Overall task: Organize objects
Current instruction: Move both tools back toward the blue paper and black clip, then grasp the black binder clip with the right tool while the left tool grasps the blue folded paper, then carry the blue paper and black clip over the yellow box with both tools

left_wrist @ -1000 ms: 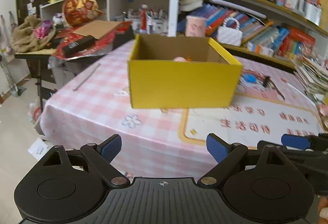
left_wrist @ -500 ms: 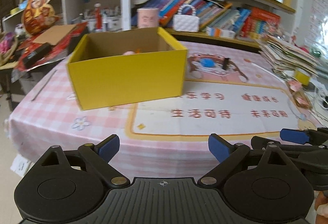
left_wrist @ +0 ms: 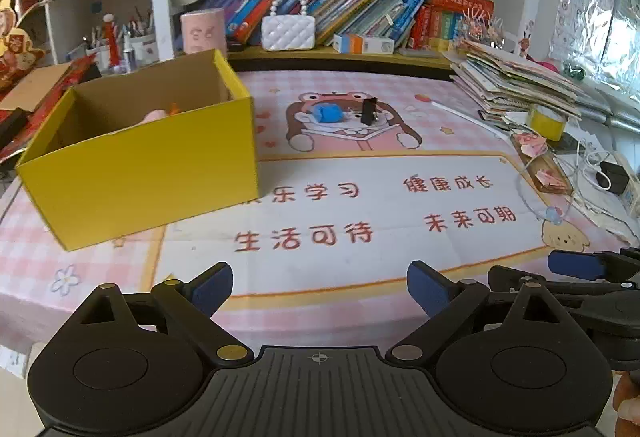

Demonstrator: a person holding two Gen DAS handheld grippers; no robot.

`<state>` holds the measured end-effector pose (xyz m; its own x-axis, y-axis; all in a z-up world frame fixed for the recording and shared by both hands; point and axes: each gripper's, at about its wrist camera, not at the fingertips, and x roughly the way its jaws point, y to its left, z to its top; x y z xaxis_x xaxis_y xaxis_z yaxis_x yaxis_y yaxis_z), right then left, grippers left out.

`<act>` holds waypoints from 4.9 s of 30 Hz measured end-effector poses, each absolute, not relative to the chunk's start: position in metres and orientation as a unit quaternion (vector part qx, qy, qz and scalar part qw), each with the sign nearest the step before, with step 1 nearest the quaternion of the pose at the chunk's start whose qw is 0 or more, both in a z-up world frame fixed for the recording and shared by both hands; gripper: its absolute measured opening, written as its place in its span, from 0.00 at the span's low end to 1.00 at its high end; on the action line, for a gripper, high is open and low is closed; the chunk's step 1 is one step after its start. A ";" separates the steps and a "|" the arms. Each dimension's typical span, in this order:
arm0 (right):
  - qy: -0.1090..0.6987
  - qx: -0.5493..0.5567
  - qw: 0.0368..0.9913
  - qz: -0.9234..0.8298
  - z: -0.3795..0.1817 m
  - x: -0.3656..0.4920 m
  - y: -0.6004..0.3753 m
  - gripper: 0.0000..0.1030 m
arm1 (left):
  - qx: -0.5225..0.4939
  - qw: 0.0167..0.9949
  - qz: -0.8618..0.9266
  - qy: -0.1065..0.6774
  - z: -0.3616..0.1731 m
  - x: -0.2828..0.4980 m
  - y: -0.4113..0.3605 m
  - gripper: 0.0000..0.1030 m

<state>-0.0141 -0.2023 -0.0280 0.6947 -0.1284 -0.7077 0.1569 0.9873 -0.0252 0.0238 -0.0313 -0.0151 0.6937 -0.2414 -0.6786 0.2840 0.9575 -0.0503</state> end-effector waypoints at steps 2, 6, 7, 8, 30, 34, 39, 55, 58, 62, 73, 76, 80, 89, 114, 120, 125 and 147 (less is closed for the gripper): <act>0.386 0.019 0.919 -0.076 -0.029 -0.007 -0.209 0.59 | 0.030 0.918 -0.144 0.368 -0.017 0.031 -0.039 0.93; 0.394 0.020 0.916 -0.071 -0.032 0.009 -0.220 0.59 | 0.030 0.916 -0.142 0.374 -0.019 0.046 -0.052 0.93; 0.396 0.020 0.915 -0.069 -0.032 0.013 -0.222 0.59 | 0.029 0.915 -0.140 0.376 -0.020 0.050 -0.055 0.93; 0.398 0.019 0.915 -0.066 -0.033 0.017 -0.225 0.59 | 0.029 0.915 -0.139 0.378 -0.021 0.054 -0.058 0.93; 0.336 0.026 0.941 0.017 -0.032 0.167 -0.301 0.59 | -0.006 0.934 -0.062 0.352 -0.001 0.173 -0.116 0.93; 0.319 0.000 0.946 0.062 -0.036 0.196 -0.309 0.60 | 0.002 0.937 -0.045 0.347 -0.002 0.198 -0.124 0.93; 0.309 -0.025 0.943 0.120 -0.050 0.236 -0.318 0.62 | -0.003 0.937 -0.016 0.348 -0.004 0.223 -0.129 0.93; 0.327 -0.003 0.927 0.184 -0.065 0.260 -0.316 0.63 | -0.015 0.932 0.040 0.361 -0.007 0.255 -0.124 0.93; 0.329 -0.009 0.925 0.192 -0.067 0.267 -0.312 0.63 | -0.015 0.931 0.046 0.361 -0.009 0.256 -0.122 0.93; 0.325 -0.040 0.919 0.221 -0.070 0.285 -0.294 0.62 | -0.014 0.931 0.052 0.360 -0.010 0.260 -0.122 0.93; 0.342 -0.102 0.901 0.247 -0.088 0.336 -0.249 0.42 | -0.023 0.932 0.079 0.353 -0.008 0.290 -0.113 0.93; 0.339 -0.102 0.903 0.244 -0.090 0.345 -0.246 0.29 | -0.027 0.931 0.084 0.355 -0.010 0.301 -0.111 0.93; 0.329 -0.087 0.909 0.242 -0.083 0.344 -0.255 0.24 | -0.041 0.930 0.094 0.353 -0.013 0.320 -0.111 0.92; 0.319 -0.008 0.919 0.230 -0.049 0.311 -0.293 0.24 | -0.046 0.918 0.144 0.367 -0.048 0.381 -0.115 0.79; 0.326 0.007 0.923 0.203 -0.025 0.226 -0.317 0.24 | -0.026 0.931 0.089 0.352 -0.042 0.347 -0.132 0.31; 0.330 -0.005 0.927 0.181 -0.019 0.191 -0.305 0.24 | -0.034 0.942 0.036 0.331 -0.015 0.287 -0.134 0.31; 0.338 -0.005 0.929 0.151 -0.015 0.153 -0.289 0.24 | -0.031 0.947 -0.007 0.318 0.000 0.228 -0.121 0.31; 0.373 -0.044 0.900 0.223 -0.019 0.037 -0.125 0.24 | -0.043 0.931 0.018 0.361 -0.013 0.026 0.042 0.31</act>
<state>0.0369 -0.1248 -0.0189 0.6227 0.3677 -0.6907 -0.4333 0.8970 0.0869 0.0257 0.0421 -0.0131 0.7389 0.0015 -0.6738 -0.0639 0.9956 -0.0679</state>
